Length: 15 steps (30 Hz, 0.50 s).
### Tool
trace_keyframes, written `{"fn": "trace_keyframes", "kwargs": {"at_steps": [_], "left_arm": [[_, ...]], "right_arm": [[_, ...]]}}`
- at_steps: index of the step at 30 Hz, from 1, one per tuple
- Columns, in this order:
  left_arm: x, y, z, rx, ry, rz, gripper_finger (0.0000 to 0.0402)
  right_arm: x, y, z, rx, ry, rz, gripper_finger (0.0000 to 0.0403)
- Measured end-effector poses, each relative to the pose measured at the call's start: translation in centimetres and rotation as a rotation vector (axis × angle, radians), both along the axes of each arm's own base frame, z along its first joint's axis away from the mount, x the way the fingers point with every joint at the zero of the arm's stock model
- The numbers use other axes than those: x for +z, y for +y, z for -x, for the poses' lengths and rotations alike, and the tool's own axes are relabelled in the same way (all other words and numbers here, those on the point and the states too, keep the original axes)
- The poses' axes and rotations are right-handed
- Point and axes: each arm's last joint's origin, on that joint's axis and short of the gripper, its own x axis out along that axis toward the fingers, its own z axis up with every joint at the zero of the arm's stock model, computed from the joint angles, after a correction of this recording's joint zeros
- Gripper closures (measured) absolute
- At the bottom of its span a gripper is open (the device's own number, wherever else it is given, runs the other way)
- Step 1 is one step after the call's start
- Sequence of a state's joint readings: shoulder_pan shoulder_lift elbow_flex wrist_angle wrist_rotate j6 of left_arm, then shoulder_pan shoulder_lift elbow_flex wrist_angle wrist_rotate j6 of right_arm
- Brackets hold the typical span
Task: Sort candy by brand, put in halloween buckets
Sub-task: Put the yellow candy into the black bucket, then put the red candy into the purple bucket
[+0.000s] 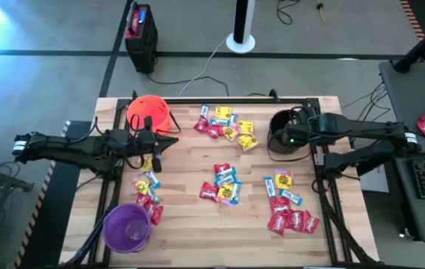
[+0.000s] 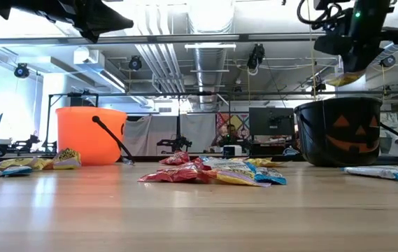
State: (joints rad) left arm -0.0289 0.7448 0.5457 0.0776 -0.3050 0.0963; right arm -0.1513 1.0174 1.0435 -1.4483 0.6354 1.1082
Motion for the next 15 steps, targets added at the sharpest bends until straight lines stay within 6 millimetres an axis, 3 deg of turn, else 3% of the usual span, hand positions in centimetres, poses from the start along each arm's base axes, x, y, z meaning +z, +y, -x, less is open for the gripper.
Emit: {"fn": "trace_keyframes", "kwargs": {"at_steps": [10,15], "left_arm": [[-0.04,0.0,-0.04,0.0,0.002,0.003,0.0402],[-0.07,-0.01,-0.07,0.001,0.001,0.014,0.0402]], "right_arm": [[-0.33,-0.34,-0.17,-0.012,0.012,0.044,0.0251],[0.14,-0.39,-0.36,0.011,-0.004,0.058,0.0219]]}}
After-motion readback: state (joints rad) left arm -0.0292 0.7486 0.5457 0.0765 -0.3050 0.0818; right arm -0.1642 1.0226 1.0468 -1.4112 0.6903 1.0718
